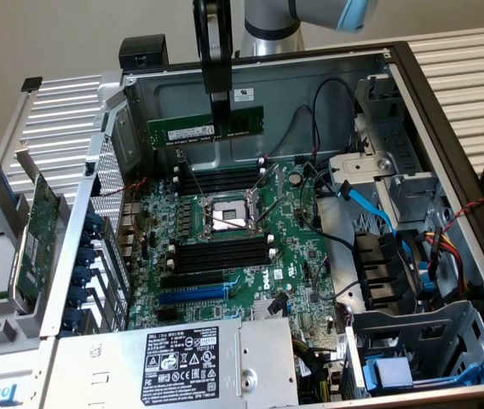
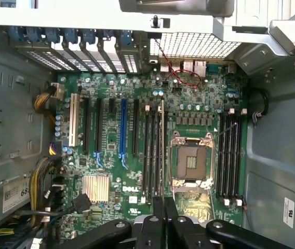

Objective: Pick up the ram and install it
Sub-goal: 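Insert the ram into the slot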

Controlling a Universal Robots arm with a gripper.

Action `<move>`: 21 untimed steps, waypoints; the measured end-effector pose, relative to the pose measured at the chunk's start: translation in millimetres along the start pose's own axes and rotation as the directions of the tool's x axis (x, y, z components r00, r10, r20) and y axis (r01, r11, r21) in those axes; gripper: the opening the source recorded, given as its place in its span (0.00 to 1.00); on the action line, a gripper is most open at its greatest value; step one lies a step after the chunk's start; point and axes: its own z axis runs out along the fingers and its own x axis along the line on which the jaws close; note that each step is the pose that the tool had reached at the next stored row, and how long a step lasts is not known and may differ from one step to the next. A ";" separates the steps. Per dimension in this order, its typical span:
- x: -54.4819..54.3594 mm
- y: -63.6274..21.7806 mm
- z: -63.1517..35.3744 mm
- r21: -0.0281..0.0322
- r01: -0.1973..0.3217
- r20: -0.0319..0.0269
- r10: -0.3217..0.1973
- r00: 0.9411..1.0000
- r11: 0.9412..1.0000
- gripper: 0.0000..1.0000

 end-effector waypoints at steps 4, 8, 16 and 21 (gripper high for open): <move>0.0 0.0 4.0 0.000 -0.002 0.000 0.002 1.000 1.000 0.12; 0.0 0.0 8.5 0.000 -0.004 0.000 0.004 1.000 1.000 0.12; -0.9 0.0 19.3 0.000 -0.009 0.000 0.009 1.000 1.000 0.12; -3.0 0.2 27.4 0.000 -0.017 -0.005 0.017 1.000 1.000 0.12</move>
